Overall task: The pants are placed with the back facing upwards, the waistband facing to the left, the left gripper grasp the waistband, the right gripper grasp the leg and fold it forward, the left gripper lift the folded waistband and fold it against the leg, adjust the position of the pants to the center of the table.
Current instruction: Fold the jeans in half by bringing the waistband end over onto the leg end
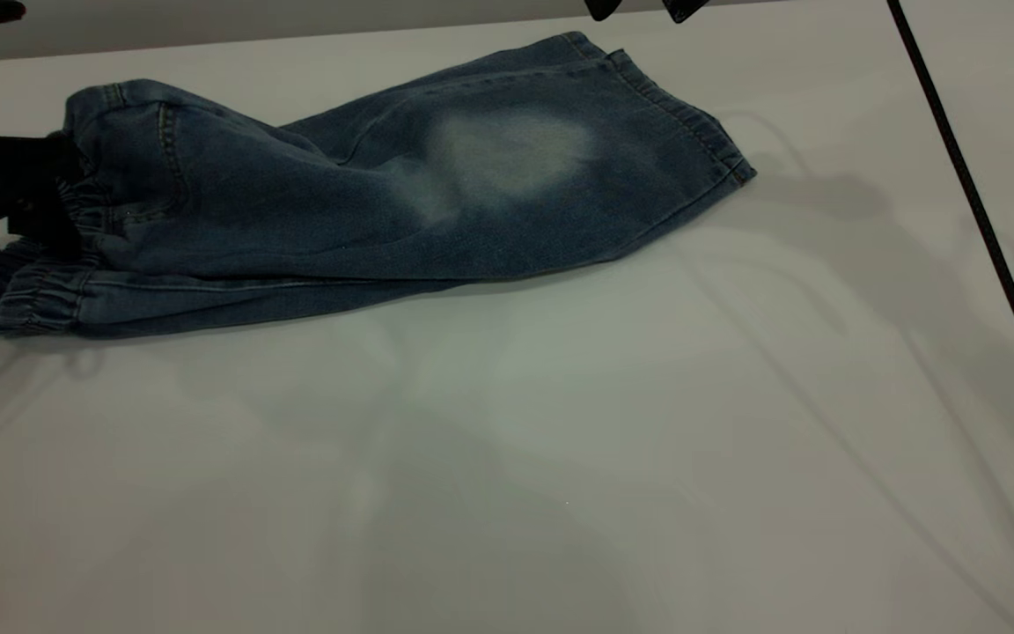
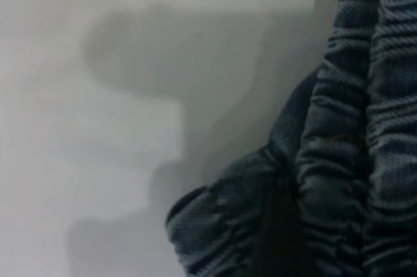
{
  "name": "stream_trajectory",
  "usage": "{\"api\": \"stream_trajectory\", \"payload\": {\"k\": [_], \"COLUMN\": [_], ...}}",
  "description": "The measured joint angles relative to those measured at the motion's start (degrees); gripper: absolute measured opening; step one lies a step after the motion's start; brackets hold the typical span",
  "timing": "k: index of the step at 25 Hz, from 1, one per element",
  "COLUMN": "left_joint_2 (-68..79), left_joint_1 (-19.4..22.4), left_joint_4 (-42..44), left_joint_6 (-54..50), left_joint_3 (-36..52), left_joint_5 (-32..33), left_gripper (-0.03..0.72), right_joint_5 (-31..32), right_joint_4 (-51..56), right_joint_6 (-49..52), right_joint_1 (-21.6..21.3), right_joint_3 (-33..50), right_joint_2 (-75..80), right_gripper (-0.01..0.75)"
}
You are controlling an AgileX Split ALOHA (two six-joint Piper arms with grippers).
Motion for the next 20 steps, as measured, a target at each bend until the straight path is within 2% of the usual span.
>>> {"api": "stream_trajectory", "payload": {"k": [2, 7, 9, 14, 20], "left_joint_2": [0.0, -0.04, -0.04, -0.11, -0.11], "left_joint_1": [0.0, 0.0, 0.0, 0.0, 0.0], "left_joint_4": [-1.14, -1.53, -1.53, -1.53, -1.48], "left_joint_6": [0.0, 0.0, 0.0, -0.12, -0.07], "left_joint_3": [0.0, 0.0, 0.0, 0.0, 0.0], "left_joint_5": [-0.02, -0.06, 0.13, 1.47, 2.33], "left_gripper": [0.352, 0.11, 0.045, 0.034, 0.034], "right_joint_5": [-0.24, -1.59, -2.96, -8.51, -16.85], "right_joint_4": [0.0, -0.01, 0.07, 1.66, 2.07], "right_joint_6": [0.0, -0.41, -1.51, -5.83, -8.63], "right_joint_1": [0.0, 0.02, 0.02, 0.99, 4.83], "right_joint_3": [0.0, 0.0, 0.0, 0.0, 0.0], "right_joint_2": [0.3, 0.55, 0.7, 0.76, 3.11], "right_gripper": [0.456, 0.456, 0.456, 0.456, 0.456]}}
